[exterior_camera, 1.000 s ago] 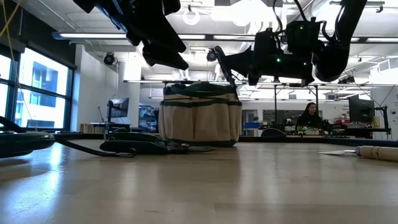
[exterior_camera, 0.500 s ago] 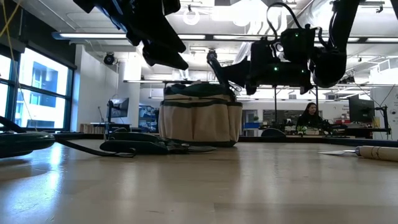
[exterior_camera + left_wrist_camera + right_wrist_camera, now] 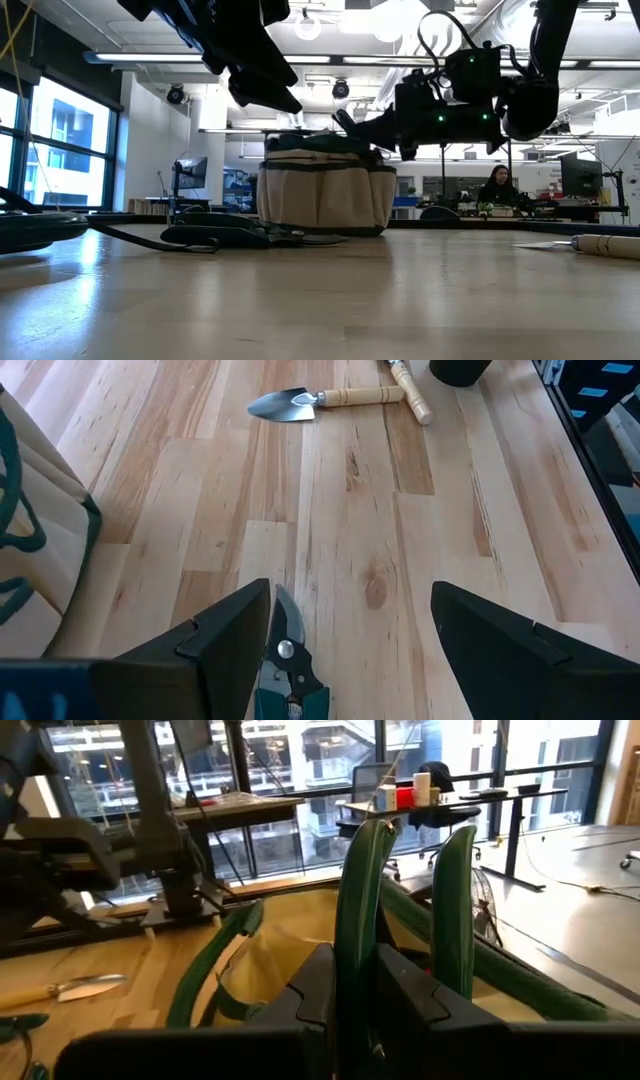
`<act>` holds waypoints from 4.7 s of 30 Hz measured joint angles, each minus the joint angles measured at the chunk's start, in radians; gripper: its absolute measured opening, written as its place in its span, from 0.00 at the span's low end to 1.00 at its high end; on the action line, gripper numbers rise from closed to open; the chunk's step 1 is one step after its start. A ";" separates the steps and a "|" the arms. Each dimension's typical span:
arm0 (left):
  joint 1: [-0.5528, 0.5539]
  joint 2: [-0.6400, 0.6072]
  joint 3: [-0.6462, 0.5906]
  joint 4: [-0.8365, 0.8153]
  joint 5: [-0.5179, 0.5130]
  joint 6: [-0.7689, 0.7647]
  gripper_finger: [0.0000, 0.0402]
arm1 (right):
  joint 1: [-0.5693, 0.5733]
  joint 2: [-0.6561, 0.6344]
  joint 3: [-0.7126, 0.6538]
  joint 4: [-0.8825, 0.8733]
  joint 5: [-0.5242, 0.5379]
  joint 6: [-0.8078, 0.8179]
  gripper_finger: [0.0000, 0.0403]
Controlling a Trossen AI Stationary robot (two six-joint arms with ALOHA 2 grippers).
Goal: Pick & Place Garden tools in Gardening bag
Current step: Put the top right green shear scissors into the light brown gardening bag
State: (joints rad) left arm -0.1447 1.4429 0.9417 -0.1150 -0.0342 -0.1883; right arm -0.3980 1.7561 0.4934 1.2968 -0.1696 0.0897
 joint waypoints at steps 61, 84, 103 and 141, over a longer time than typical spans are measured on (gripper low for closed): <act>0.000 0.000 -0.001 -0.045 0.000 -0.046 0.68 | 0.419 -0.271 -0.005 -0.583 0.851 -0.226 0.20; 0.000 0.000 -0.001 -0.061 -0.003 -0.079 0.68 | 0.523 -0.419 0.021 -0.364 0.917 -0.388 0.19; 0.000 0.000 -0.001 -0.081 0.004 -0.106 0.68 | 0.371 -0.415 0.339 -1.070 0.673 -0.037 0.28; 0.000 0.000 -0.036 -0.069 -0.001 -0.135 0.68 | 0.271 -0.296 0.339 -1.127 0.582 0.057 0.60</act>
State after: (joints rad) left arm -0.1448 1.4429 0.9054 -0.1844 -0.0353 -0.3229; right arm -0.1267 1.4602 0.8326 0.1695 0.4128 0.1469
